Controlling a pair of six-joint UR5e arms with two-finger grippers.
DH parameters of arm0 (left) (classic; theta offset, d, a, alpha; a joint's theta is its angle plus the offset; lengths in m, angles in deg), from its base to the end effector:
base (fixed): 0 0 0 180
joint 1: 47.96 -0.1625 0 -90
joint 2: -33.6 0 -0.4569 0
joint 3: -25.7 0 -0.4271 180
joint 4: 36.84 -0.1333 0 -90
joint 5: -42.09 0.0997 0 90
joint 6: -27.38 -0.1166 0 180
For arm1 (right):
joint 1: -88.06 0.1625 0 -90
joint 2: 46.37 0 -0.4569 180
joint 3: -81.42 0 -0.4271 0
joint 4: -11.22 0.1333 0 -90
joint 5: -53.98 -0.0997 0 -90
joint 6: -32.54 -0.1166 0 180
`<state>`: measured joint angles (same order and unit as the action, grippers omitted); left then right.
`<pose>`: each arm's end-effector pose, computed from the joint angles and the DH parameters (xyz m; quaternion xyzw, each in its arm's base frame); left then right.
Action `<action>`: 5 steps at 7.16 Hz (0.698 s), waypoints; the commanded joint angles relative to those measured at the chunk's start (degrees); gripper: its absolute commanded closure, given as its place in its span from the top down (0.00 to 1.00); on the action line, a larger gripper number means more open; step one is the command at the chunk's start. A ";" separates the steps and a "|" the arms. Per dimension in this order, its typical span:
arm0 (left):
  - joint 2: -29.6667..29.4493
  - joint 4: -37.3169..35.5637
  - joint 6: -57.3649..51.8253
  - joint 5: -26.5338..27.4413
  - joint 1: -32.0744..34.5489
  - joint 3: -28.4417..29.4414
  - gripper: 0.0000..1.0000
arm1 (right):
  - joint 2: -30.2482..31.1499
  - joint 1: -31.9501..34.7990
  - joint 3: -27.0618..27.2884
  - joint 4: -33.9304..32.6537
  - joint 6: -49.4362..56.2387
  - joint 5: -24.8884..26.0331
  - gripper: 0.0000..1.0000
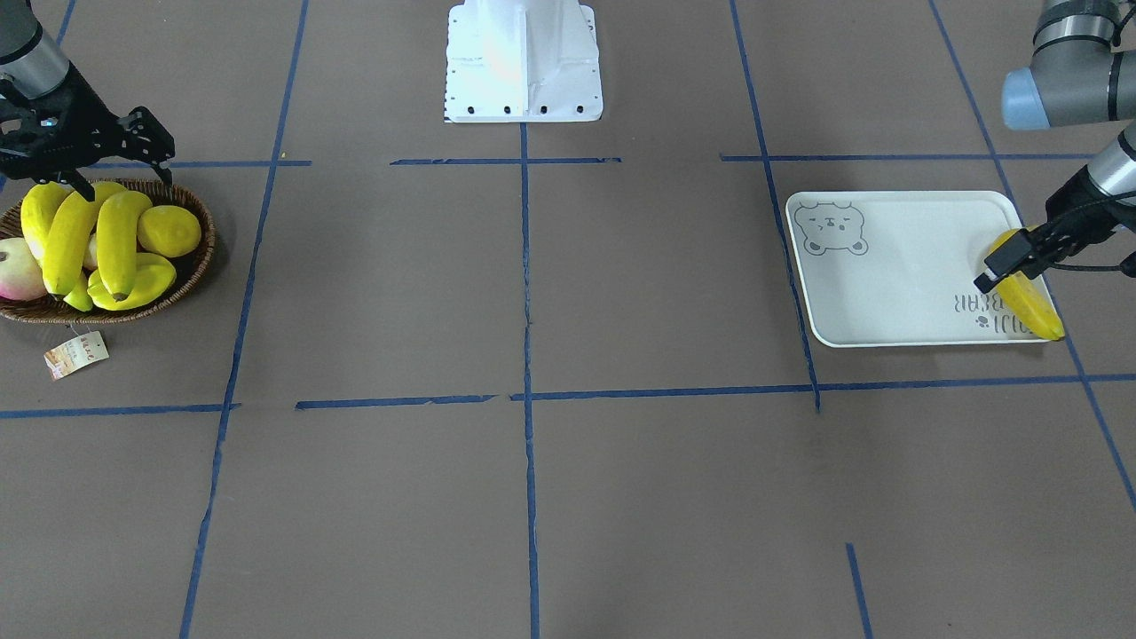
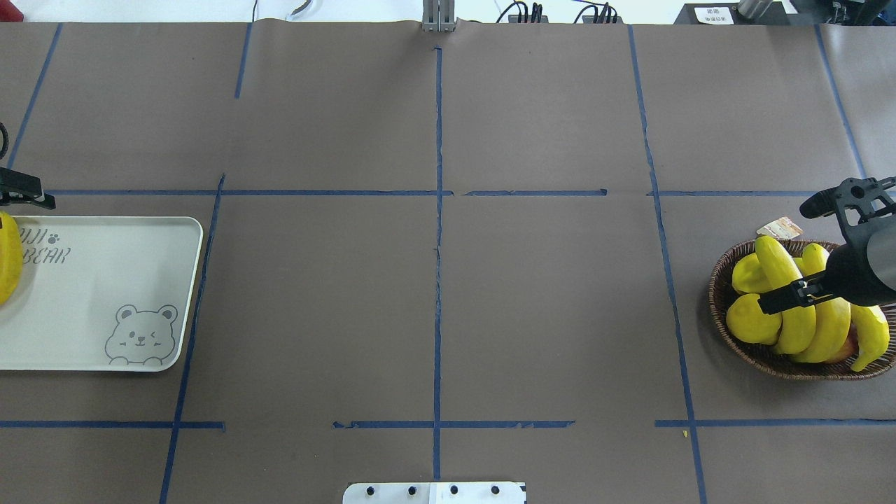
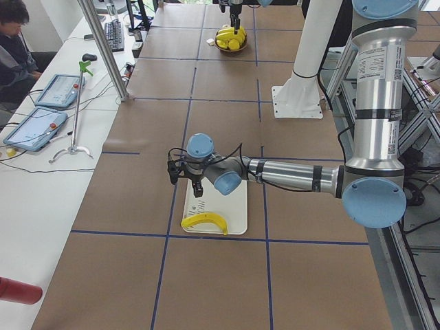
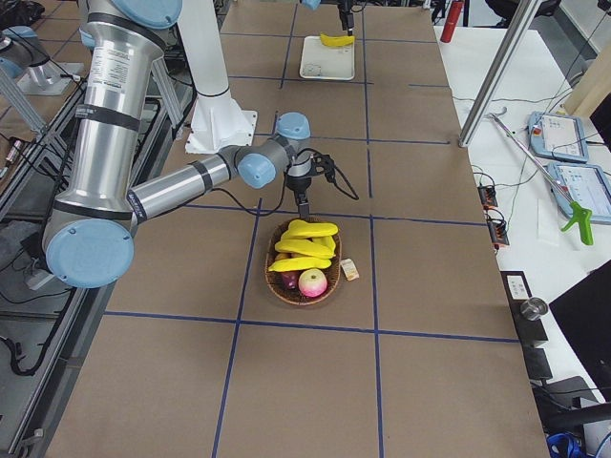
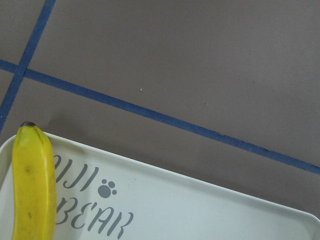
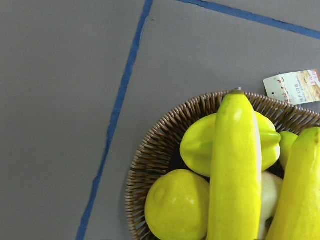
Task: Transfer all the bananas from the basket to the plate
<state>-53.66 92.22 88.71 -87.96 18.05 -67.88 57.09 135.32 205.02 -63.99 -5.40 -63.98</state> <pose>0.1659 -0.5161 0.6171 0.0176 0.4539 -0.1720 0.8741 -0.2377 -0.3731 0.4871 0.0728 -0.3642 -0.1112 0.9218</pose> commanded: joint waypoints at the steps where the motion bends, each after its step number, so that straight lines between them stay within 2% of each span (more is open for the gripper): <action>1: 0.25 0.14 -0.07 -0.02 -0.01 0.07 1.00 | 0.08 -0.33 -3.09 1.65 0.40 0.10 0.85; 5: 0.33 0.23 -0.07 -0.02 -0.09 0.07 1.00 | -0.36 -0.42 -6.43 1.48 1.90 1.33 0.80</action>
<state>-53.33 92.45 88.64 -87.93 17.98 -67.81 56.95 134.98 199.57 -62.51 -3.96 -62.95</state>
